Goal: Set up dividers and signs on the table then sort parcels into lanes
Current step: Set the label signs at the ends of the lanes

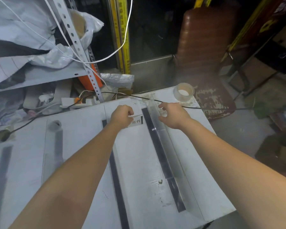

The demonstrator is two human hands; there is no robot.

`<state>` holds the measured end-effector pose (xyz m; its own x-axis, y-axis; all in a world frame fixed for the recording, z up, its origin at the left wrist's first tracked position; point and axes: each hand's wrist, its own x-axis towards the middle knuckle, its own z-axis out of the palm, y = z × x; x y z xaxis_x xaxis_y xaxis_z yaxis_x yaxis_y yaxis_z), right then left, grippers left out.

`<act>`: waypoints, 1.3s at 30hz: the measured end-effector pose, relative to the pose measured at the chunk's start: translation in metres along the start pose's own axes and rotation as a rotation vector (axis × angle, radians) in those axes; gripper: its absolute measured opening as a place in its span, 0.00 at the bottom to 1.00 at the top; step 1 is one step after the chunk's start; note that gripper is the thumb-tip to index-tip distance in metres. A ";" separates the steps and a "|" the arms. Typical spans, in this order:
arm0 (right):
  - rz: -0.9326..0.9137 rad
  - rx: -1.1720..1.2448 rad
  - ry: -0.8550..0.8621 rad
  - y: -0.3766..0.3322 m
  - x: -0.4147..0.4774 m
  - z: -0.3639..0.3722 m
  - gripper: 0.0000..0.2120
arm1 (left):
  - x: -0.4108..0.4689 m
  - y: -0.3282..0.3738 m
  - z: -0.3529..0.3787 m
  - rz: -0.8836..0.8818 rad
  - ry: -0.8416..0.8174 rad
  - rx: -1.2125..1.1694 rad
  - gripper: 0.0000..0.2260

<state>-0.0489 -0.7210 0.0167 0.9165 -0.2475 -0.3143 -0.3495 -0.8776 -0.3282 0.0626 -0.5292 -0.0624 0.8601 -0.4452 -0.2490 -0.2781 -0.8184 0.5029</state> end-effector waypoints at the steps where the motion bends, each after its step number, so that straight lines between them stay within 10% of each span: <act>1: 0.001 -0.010 -0.005 -0.001 -0.003 0.000 0.23 | -0.003 0.001 -0.002 0.011 0.014 -0.005 0.12; 14: -0.152 -0.117 0.030 -0.066 -0.105 -0.013 0.22 | -0.160 -0.004 -0.104 0.131 0.286 0.332 0.22; 39: -0.666 -0.253 0.038 -0.470 -0.295 0.146 0.24 | -0.558 -0.322 -0.267 -0.508 0.384 0.301 0.17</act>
<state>-0.1835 -0.1759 0.1336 0.9272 0.3645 -0.0864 0.3388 -0.9144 -0.2213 -0.2131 0.0798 0.1355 0.9896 0.1328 -0.0546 0.1392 -0.9807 0.1371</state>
